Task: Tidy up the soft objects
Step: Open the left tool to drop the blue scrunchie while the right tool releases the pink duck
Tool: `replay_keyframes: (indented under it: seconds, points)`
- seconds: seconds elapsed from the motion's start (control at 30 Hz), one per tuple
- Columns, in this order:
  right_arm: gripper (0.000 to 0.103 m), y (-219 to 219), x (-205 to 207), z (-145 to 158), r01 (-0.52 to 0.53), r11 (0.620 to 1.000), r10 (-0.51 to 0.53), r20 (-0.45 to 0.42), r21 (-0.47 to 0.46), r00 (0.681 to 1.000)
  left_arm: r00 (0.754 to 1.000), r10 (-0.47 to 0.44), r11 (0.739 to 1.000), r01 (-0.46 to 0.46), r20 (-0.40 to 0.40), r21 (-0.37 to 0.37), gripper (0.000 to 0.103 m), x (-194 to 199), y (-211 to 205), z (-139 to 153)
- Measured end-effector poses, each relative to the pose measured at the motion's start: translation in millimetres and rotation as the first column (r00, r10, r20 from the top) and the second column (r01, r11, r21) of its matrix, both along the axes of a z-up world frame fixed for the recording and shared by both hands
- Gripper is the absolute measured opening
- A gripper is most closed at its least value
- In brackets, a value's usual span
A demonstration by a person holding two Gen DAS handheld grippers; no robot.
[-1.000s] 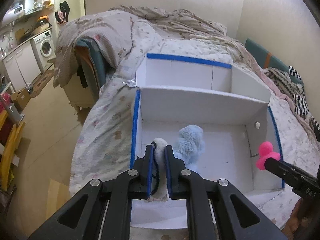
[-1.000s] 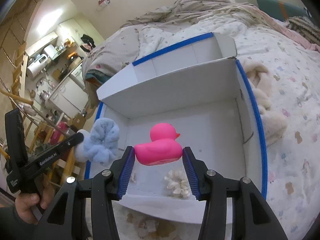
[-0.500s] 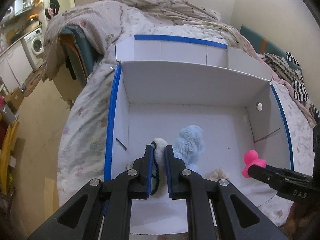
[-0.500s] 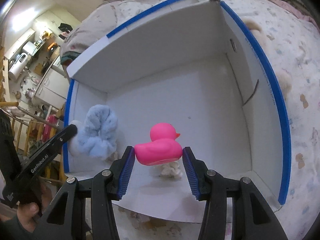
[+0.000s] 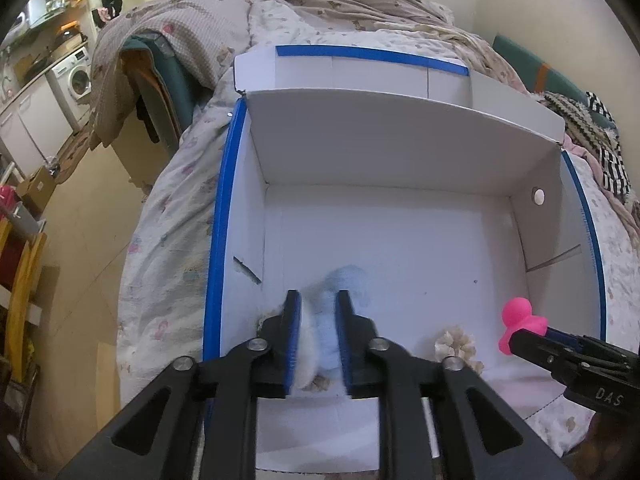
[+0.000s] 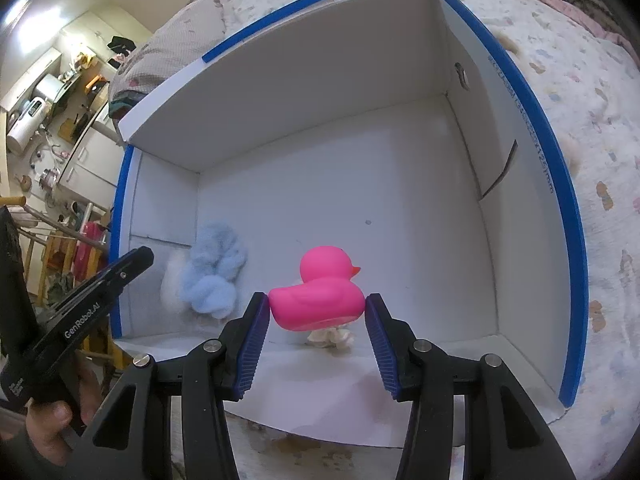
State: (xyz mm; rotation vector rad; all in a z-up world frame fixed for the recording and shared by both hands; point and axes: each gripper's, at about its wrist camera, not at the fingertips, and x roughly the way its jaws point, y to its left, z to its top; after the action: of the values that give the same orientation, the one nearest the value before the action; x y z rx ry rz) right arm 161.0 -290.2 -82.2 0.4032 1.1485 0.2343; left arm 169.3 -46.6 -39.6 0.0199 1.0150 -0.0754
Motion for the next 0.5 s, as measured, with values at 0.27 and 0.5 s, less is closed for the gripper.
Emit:
replay_keyframes:
  seconds: [0.27, 0.5]
  points:
    - [0.052, 7, 3, 0, -0.012, 1.000, 0.012, 0.007, -0.014, 1.000, 0.998, 0.029, 0.997, -0.032, 0.056, 0.063, 0.057, -6, -1, 7]
    - [0.056, 6, 3, 4, -0.015, 1.000, 0.016, 0.034, -0.024, 0.999, 0.996, 0.034, 0.996, -0.040, 0.078, 0.076, 0.062, -7, -1, 12]
